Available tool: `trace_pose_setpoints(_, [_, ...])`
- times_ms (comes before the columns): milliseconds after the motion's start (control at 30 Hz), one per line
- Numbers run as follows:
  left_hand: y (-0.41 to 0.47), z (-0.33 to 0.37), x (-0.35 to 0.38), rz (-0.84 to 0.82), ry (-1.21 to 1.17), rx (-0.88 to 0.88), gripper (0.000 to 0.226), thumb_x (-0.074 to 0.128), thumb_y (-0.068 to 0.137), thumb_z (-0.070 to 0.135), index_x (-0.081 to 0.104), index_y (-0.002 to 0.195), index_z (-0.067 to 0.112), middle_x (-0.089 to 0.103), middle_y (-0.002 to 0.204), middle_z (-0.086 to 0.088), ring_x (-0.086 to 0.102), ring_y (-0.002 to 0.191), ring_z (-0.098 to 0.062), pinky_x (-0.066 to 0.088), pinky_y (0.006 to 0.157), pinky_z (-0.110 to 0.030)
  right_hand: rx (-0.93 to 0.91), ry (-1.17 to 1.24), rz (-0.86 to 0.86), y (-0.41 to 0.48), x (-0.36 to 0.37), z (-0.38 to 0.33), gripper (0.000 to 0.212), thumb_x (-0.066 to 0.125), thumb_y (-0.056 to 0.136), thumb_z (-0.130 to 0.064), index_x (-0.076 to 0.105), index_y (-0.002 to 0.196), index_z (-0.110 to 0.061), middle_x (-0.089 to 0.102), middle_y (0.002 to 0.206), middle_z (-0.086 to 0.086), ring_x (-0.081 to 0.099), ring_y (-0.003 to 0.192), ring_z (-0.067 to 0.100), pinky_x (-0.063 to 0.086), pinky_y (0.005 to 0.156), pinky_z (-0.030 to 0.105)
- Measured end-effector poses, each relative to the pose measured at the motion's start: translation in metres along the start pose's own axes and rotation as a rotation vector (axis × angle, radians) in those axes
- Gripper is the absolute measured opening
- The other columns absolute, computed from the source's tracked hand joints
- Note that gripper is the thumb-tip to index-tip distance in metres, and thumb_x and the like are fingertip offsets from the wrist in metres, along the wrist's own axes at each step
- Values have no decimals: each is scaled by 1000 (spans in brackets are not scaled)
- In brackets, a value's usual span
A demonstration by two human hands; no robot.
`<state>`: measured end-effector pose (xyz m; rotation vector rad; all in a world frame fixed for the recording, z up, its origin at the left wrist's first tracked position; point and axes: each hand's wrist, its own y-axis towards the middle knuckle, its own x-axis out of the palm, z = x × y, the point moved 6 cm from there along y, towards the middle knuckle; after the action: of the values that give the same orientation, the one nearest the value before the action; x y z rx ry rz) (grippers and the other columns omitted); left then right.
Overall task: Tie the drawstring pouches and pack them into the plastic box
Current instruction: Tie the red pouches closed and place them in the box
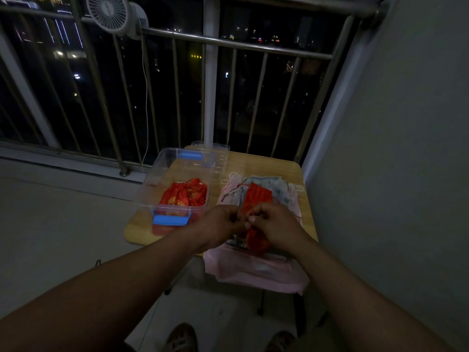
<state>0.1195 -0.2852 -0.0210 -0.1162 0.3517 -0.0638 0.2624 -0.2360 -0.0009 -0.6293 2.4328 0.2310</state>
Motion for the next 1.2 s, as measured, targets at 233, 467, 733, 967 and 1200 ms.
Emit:
trace_pose_setpoints(233, [-3, 0, 7, 73, -85, 4, 17, 62, 101, 18, 65, 85, 23, 74, 85, 7, 70, 80, -1, 56, 70, -20, -71, -87, 67, 2, 5, -6, 14, 65, 97, -16, 75, 98, -23, 74, 95, -9, 65, 90, 5, 48, 79, 25])
trace_pose_setpoints(467, [0, 3, 10, 188, -53, -5, 10, 61, 100, 20, 71, 101, 21, 75, 97, -5, 73, 93, -22, 62, 87, -46, -128, -146, 162, -1, 4, -11, 10, 64, 97, -18, 72, 99, -23, 62, 104, -3, 57, 95, 10, 45, 84, 25])
trace_pose_setpoints(733, [0, 2, 10, 8, -372, -95, 14, 62, 102, 15, 72, 107, 8, 76, 103, -14, 74, 93, -28, 62, 85, -40, 20, 253, 38, -4, -2, -1, 10, 64, 100, -15, 72, 103, -19, 73, 106, -1, 67, 103, 16, 54, 88, 30])
trace_pose_setpoints(967, [-6, 6, 11, -145, -510, -102, 12, 57, 103, 17, 62, 105, 6, 71, 100, -16, 70, 90, -26, 59, 80, -36, 188, 592, -65, 1, 7, 14, 14, 60, 101, -14, 69, 108, -6, 68, 114, 27, 66, 102, 39, 49, 101, 62])
trace_pose_setpoints(1200, [-5, -4, 11, -48, -561, -108, 10, 50, 106, 15, 57, 106, 7, 66, 93, -14, 67, 77, -21, 59, 71, -31, 214, 604, 51, 6, 7, 24, 20, 51, 106, -16, 67, 111, -5, 75, 105, 18, 71, 98, 37, 58, 86, 49])
